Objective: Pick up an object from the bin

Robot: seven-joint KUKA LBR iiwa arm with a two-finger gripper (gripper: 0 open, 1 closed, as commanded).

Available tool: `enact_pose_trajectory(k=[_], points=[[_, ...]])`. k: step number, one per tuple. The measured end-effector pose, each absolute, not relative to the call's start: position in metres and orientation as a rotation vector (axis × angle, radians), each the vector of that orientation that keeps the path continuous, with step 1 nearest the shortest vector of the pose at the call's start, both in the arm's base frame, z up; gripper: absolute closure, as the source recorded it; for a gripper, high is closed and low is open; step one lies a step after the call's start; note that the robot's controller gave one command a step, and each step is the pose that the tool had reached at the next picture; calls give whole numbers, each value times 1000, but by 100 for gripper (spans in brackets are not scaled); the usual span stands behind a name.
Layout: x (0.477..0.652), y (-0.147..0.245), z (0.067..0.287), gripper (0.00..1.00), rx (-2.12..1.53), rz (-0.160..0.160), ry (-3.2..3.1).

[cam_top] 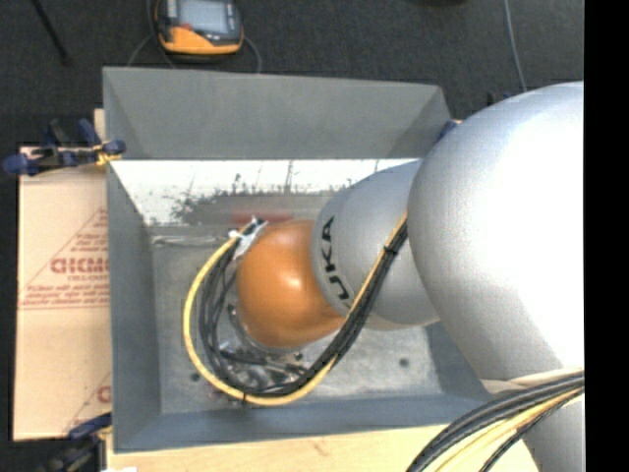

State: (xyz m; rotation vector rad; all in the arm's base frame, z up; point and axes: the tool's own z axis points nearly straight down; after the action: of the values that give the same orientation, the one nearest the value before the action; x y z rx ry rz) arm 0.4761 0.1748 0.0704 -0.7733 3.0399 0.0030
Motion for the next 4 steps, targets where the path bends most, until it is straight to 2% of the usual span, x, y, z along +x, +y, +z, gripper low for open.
enact_pose_trajectory(k=[1, 2, 3, 4], points=[[480, 176, 73, 0, -767, 5, 3026], [476, 175, 70, 100, -771, 4, 3041], [480, 176, 73, 0, -764, 5, 3028], [476, 175, 70, 100, -769, 3, 3041]])
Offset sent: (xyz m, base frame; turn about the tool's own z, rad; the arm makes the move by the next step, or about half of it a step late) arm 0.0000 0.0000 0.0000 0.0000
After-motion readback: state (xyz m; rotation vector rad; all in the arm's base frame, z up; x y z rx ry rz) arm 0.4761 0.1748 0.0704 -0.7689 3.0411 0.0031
